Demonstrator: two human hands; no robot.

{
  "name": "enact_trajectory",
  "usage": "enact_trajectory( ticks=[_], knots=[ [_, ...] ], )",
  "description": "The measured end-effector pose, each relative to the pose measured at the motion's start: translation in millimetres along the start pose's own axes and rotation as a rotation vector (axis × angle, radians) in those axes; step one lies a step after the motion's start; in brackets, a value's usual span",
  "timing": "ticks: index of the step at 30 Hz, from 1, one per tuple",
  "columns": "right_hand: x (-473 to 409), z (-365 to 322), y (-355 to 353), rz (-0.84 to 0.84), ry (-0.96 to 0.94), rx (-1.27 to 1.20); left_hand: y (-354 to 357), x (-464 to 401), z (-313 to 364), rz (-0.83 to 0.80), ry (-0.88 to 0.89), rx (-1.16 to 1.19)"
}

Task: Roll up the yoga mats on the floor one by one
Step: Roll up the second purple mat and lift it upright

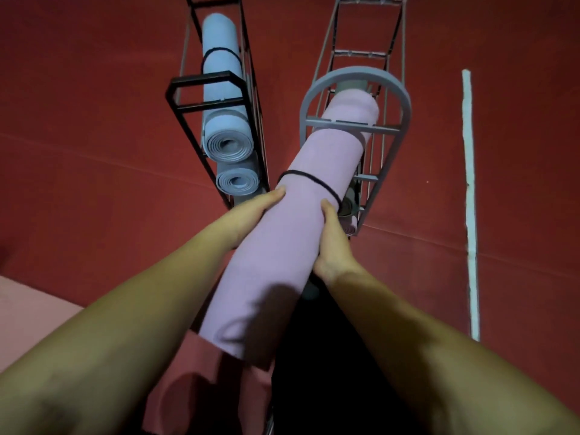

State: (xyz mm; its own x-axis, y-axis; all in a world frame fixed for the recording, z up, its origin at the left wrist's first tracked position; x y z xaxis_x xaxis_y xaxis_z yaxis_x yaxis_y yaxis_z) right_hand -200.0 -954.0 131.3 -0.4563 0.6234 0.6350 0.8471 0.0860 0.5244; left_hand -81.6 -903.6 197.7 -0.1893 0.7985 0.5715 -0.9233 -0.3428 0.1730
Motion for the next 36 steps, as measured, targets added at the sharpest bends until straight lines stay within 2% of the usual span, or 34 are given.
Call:
enact_trajectory(
  ticks=[3, 7, 13, 17, 20, 24, 27, 31, 36],
  knots=[
    [-22, -30, -12, 0.006, -0.055, -0.013, 1, -31, 0, 0.043, 0.043, -0.084],
    [-40, -52, -13, -0.011, -0.036, -0.036, -5, -68, -3, 0.094, -0.004, -0.284],
    [-56, -91, -9, -0.062, -0.055, 0.063, 10, -45, 1, 0.058, -0.085, -0.39],
    [-69, -106, -19, -0.027, -0.067, 0.158, 22, -34, -1, 0.132, -0.019, -0.315],
    [-63, -96, -33, -0.085, -0.027, 0.221, 33, -38, 7, 0.2, 0.047, -0.227],
    [-35, -60, -60, -0.164, 0.078, 0.284, 43, -43, 14, 0.255, 0.092, -0.232],
    [-33, -70, -62, -0.181, 0.006, 0.215, 52, -53, 19, 0.261, 0.119, -0.213],
    [-56, -104, -54, -0.109, -0.114, 0.306, 57, -68, 27, 0.269, 0.17, -0.258],
    [-102, -143, -60, -0.045, -0.186, 0.422, 48, -79, 15, 0.246, 0.075, -0.276]
  ],
)
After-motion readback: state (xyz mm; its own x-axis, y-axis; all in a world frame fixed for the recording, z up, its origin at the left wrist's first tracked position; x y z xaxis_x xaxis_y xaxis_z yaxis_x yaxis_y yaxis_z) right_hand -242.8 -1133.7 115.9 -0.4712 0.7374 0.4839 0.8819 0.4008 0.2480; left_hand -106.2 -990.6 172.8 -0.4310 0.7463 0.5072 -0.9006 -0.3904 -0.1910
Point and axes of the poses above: each hand's wrist, its own x-axis away from the middle knuckle, its own y-axis out of the palm, z = x × y, the point moved 7 cm from there along -x, towards the middle knuckle, and after that the axes turned 1 degree about -z, right-handed, at the moved point
